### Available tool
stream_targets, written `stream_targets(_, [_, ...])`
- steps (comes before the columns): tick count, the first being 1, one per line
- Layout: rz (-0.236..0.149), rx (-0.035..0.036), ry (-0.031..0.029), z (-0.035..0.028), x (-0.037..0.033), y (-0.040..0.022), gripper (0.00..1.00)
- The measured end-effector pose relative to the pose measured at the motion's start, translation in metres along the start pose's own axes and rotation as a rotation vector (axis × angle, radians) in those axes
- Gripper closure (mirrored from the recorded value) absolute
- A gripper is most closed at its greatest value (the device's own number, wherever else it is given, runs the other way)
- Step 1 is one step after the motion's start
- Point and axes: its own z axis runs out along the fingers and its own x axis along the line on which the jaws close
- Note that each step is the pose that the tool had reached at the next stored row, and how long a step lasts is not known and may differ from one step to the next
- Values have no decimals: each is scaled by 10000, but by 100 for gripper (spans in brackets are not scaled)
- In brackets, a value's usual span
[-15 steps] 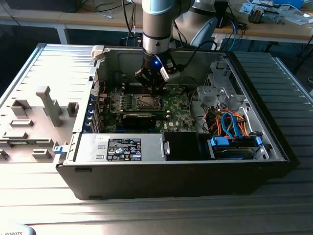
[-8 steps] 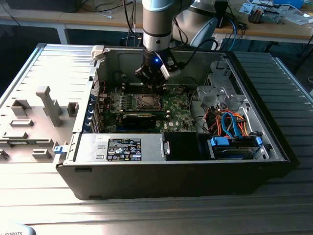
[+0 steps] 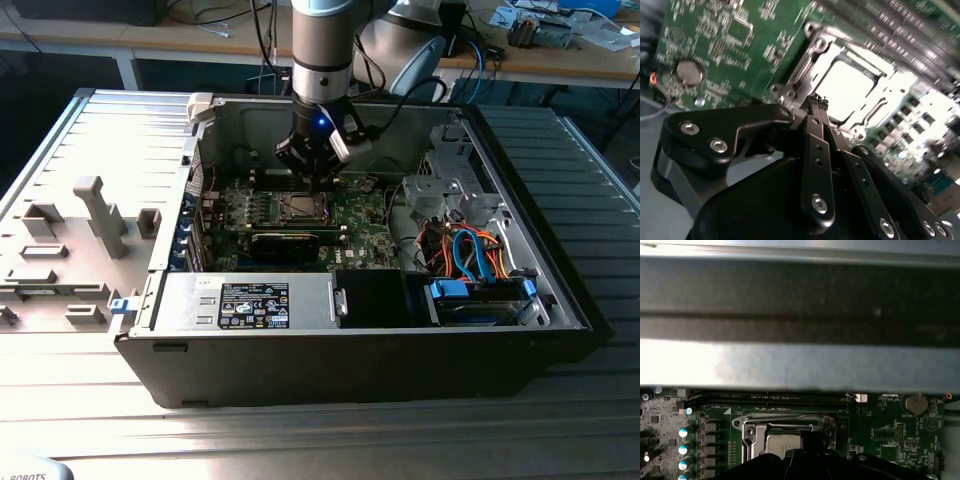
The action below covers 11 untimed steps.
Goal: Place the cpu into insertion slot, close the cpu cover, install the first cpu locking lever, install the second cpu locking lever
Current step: 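Install the first cpu locking lever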
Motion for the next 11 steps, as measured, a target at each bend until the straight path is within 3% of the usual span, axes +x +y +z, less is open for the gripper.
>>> stream_targets(3, [-4,156,5,-17,0,-38,89])
stream_targets(4, [-4,205,7,-55,0,-45,89])
stream_targets(6, [-6,234,7,-138,-2,-48,89])
stream_targets(7, [-5,244,8,-227,-3,-51,89])
stream_targets(11, [-5,244,6,-262,-4,-51,89])
